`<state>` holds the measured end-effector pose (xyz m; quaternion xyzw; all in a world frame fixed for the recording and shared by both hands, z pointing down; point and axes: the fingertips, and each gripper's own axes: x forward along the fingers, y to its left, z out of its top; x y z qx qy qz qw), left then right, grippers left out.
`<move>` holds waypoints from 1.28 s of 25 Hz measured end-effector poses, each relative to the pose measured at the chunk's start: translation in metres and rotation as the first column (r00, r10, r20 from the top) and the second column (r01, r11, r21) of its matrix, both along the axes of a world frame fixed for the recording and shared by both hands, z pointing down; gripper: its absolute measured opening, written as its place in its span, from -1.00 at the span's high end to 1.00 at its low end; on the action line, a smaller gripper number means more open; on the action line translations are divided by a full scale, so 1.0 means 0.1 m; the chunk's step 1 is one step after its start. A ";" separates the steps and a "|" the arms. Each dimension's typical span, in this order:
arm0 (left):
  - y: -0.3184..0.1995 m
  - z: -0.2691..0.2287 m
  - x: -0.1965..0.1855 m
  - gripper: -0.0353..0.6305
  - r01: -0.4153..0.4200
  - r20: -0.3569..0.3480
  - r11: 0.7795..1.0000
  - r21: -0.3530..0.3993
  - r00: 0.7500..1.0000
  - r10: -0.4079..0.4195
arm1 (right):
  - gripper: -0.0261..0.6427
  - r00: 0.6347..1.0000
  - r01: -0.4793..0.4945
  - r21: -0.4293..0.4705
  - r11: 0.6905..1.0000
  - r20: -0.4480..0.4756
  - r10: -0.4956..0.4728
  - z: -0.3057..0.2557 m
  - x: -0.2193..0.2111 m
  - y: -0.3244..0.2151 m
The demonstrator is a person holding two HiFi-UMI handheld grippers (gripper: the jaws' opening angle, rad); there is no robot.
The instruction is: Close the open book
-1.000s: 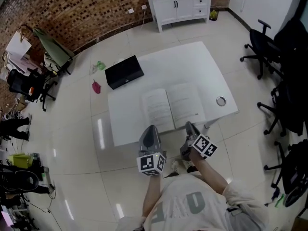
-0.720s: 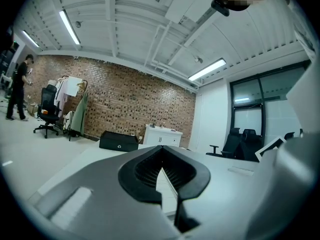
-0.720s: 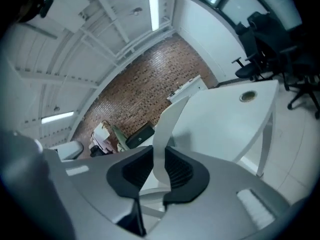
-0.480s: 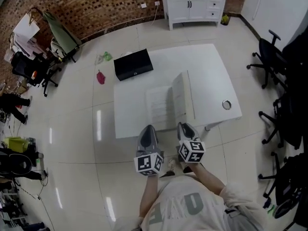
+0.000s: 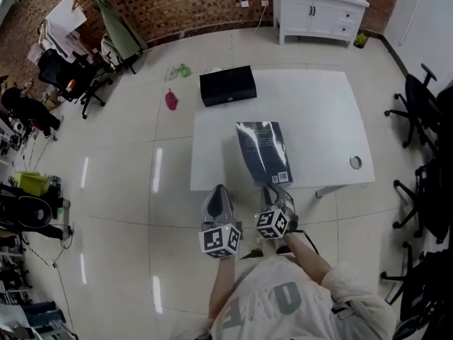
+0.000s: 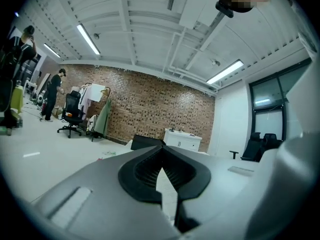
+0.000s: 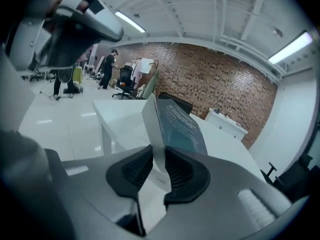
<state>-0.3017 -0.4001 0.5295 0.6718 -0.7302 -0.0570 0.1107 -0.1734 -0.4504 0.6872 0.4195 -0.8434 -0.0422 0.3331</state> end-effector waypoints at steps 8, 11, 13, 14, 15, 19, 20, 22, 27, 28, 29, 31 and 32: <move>0.03 0.07 -0.24 0.85 0.021 -0.035 1.000 0.001 0.999 -0.021 | 0.50 0.998 0.064 -0.011 0.998 -0.002 -0.064 0.00 -0.16 0.18; -0.04 0.03 -0.13 0.85 -0.018 -0.036 1.000 0.011 0.999 0.019 | 0.56 0.982 0.002 0.008 1.000 0.187 -0.003 -0.49 -0.11 0.10; -0.11 -0.02 0.00 0.85 -0.049 -0.030 0.999 0.023 0.998 0.050 | 0.61 0.928 -0.077 0.019 0.997 0.367 0.064 -0.93 0.06 -0.04; -0.15 -0.05 0.07 0.85 -0.064 -0.026 0.997 0.031 0.998 0.065 | 0.69 0.886 -0.126 0.022 0.992 0.452 0.103 -1.15 0.20 -0.12; -0.19 -0.09 0.13 0.85 -0.078 -0.020 0.996 0.042 0.997 0.079 | 0.83 0.839 -0.178 0.021 0.984 0.525 0.141 -1.34 0.37 -0.21; -0.31 -0.31 0.34 0.85 -0.112 0.003 0.989 0.101 0.994 0.112 | 0.91 0.628 -0.330 -0.053 0.942 0.733 0.261 -1.84 1.02 -0.39; -0.33 -0.36 0.38 0.85 -0.118 0.005 0.986 0.118 0.993 0.118 | 0.91 0.592 -0.351 -0.070 0.934 0.756 0.280 -1.88 1.15 -0.40; -0.37 -0.45 0.42 0.85 -0.127 0.010 0.982 0.143 0.992 0.127 | 0.91 0.564 -0.384 -0.080 0.920 0.769 0.302 -1.91 1.31 -0.39; -0.39 -0.48 0.41 0.85 -0.128 -0.006 0.982 0.141 0.992 0.130 | 0.91 0.558 -0.399 -0.121 0.909 0.754 0.345 -1.77 1.41 -0.29; -0.37 -0.48 0.39 0.85 -0.128 -0.007 0.982 0.142 0.991 0.131 | 0.91 0.567 -0.392 -0.119 0.912 0.750 0.341 -1.77 1.40 -0.26; -0.35 -0.48 0.37 0.85 -0.129 -0.003 0.981 0.143 0.991 0.131 | 0.91 0.577 -0.383 -0.114 0.917 0.746 0.333 -1.77 1.37 -0.22; -0.32 -0.49 0.33 0.85 -0.131 0.010 0.982 0.138 0.991 0.131 | 0.91 0.594 -0.365 -0.103 0.925 0.739 0.317 -1.78 1.30 -0.13; -0.31 -0.49 0.30 0.85 -0.134 0.012 0.982 0.137 0.991 0.133 | 0.91 0.600 -0.358 -0.101 0.928 0.737 0.312 -1.79 1.26 -0.08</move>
